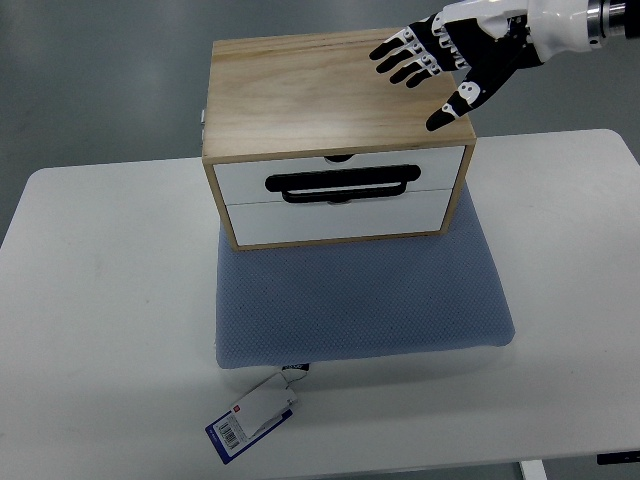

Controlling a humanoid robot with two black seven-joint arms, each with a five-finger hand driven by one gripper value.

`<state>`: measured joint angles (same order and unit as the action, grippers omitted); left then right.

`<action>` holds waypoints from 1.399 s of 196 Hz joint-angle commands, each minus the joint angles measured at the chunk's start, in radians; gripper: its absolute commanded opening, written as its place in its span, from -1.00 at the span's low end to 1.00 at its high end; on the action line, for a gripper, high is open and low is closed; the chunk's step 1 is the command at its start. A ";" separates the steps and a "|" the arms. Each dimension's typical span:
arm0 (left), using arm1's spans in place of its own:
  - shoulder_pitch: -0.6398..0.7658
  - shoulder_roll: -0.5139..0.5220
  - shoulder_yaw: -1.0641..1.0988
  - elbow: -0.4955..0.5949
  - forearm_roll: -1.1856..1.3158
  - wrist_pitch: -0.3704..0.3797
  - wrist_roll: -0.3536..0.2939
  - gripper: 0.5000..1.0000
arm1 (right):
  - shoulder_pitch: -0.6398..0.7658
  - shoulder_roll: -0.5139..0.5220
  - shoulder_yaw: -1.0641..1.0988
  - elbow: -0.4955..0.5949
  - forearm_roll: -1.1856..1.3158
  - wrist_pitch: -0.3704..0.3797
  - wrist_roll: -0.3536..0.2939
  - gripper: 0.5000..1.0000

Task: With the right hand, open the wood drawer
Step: 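Move the right hand over the cabinet toward the upper drawer's black handle, then hook the right hand fingers around the black bar handle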

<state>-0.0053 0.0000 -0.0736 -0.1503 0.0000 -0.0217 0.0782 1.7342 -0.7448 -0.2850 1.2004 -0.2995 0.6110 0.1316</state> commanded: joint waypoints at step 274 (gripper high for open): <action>-0.001 0.000 0.000 0.000 0.000 0.000 0.000 1.00 | 0.127 0.340 -0.316 0.064 0.123 -0.226 -0.078 0.71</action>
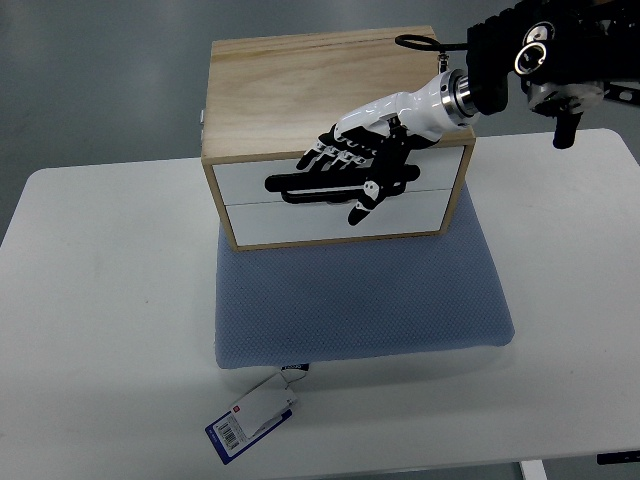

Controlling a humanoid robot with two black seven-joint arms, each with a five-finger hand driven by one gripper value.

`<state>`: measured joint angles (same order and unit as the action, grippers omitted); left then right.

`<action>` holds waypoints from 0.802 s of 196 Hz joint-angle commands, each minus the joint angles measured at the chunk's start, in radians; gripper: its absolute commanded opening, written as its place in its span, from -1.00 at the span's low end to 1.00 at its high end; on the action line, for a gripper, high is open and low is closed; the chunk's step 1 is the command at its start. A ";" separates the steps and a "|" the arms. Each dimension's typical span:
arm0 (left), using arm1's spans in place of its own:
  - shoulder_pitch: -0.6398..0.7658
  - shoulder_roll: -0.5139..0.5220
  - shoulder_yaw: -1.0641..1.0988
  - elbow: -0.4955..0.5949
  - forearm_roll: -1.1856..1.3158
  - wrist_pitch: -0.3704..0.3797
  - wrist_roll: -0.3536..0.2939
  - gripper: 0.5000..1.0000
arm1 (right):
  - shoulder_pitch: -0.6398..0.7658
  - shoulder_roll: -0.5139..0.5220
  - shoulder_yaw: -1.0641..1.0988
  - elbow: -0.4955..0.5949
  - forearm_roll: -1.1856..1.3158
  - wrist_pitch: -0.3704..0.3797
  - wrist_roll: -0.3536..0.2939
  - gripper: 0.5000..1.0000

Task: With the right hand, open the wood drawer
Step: 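Hook the right hand fingers around the black bar handle, then pull the upper white drawer toward the robot with the right hand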

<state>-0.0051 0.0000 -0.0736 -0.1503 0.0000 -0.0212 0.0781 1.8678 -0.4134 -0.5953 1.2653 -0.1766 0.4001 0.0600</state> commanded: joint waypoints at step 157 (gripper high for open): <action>-0.001 0.000 0.000 0.000 0.000 0.000 0.000 1.00 | -0.036 0.019 -0.051 0.000 -0.003 -0.040 -0.009 0.71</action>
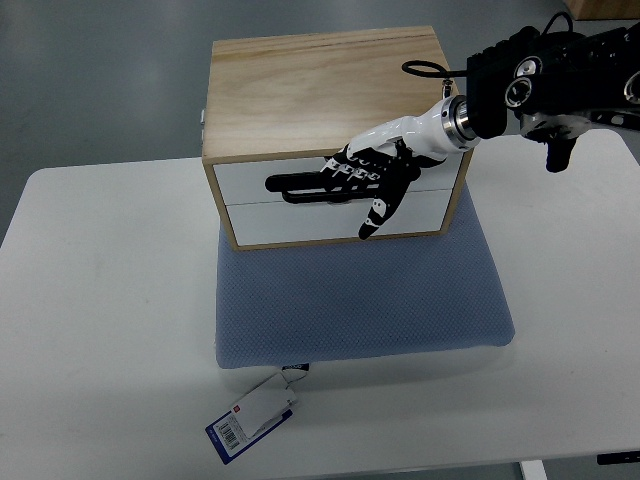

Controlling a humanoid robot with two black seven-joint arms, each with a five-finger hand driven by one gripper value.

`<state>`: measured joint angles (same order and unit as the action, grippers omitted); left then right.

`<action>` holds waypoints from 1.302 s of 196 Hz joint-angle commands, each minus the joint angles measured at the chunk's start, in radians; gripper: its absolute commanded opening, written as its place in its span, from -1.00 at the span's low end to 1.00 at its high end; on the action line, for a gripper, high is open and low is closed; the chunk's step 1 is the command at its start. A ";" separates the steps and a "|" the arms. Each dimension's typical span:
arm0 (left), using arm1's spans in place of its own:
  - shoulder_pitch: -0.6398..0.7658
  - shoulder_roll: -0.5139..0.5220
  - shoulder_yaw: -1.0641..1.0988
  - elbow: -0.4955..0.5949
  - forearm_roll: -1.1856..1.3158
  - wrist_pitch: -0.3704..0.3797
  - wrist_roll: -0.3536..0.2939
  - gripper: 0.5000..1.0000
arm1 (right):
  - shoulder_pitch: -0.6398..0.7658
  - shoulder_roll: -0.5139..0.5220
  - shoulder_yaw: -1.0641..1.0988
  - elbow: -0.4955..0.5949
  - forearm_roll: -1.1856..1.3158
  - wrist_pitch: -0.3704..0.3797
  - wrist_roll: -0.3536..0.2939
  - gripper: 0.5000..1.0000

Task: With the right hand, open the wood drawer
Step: 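Pull the upper white drawer toward the robot with the right hand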

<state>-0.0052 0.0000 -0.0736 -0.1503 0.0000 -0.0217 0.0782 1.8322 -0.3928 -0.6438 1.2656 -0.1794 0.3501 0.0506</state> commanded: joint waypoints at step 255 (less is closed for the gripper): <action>-0.001 0.000 0.000 0.000 0.000 0.000 0.000 1.00 | 0.059 -0.043 -0.002 0.107 -0.020 0.204 0.005 0.72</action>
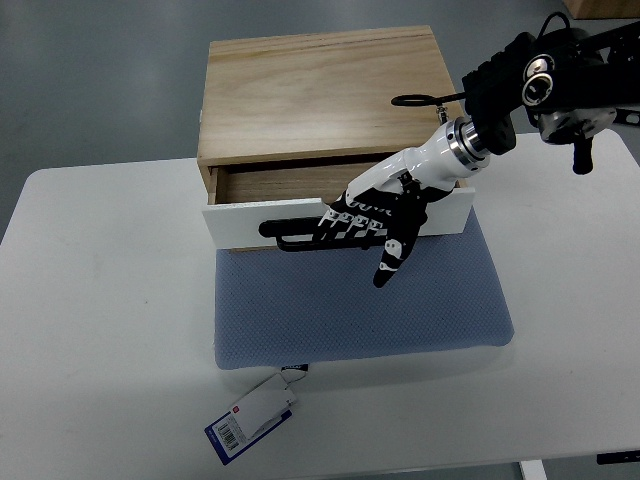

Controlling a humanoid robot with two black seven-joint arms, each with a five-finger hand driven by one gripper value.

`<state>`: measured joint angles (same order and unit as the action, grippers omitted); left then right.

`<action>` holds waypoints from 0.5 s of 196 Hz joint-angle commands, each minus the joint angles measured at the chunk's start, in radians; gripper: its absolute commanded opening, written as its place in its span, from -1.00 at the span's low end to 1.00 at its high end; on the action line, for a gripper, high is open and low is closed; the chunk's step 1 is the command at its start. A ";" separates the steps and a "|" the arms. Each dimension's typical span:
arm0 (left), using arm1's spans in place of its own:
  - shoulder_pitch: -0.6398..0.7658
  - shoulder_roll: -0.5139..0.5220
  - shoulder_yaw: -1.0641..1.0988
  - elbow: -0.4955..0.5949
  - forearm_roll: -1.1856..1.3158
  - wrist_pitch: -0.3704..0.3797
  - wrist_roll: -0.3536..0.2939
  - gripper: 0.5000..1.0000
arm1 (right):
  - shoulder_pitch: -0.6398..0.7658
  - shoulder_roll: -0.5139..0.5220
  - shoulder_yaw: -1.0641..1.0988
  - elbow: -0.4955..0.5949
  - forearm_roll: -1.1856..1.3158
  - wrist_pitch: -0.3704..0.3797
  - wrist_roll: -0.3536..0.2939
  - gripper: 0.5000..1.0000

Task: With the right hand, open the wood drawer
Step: 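Pull the upper white drawer toward the robot with the right hand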

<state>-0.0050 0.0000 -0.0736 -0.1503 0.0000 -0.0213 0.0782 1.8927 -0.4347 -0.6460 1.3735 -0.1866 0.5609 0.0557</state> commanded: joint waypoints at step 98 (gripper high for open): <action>-0.001 0.000 0.000 0.000 0.000 0.000 0.000 1.00 | -0.018 -0.001 0.002 0.009 -0.037 -0.127 0.001 0.71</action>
<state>-0.0056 0.0000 -0.0736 -0.1503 0.0000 -0.0217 0.0782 1.8758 -0.4277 -0.6441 1.3733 -0.2239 0.4442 0.0547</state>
